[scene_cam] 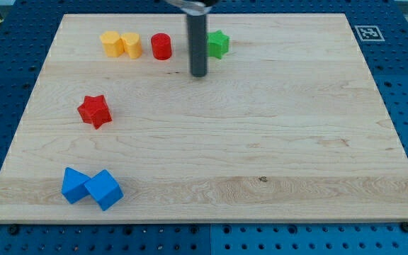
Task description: Move the green star and the green circle slightly left
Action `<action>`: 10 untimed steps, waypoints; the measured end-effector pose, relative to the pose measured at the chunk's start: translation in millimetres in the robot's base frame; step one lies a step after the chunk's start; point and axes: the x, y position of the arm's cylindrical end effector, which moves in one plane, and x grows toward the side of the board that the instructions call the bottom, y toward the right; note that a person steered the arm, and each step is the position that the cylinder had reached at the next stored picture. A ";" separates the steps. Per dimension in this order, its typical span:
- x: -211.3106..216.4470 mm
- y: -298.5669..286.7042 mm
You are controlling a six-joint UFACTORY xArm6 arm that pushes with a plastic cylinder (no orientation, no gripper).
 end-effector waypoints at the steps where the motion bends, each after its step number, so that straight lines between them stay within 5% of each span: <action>1: -1.8 39.5; 5: -83.5 47.1; 10: -79.2 19.0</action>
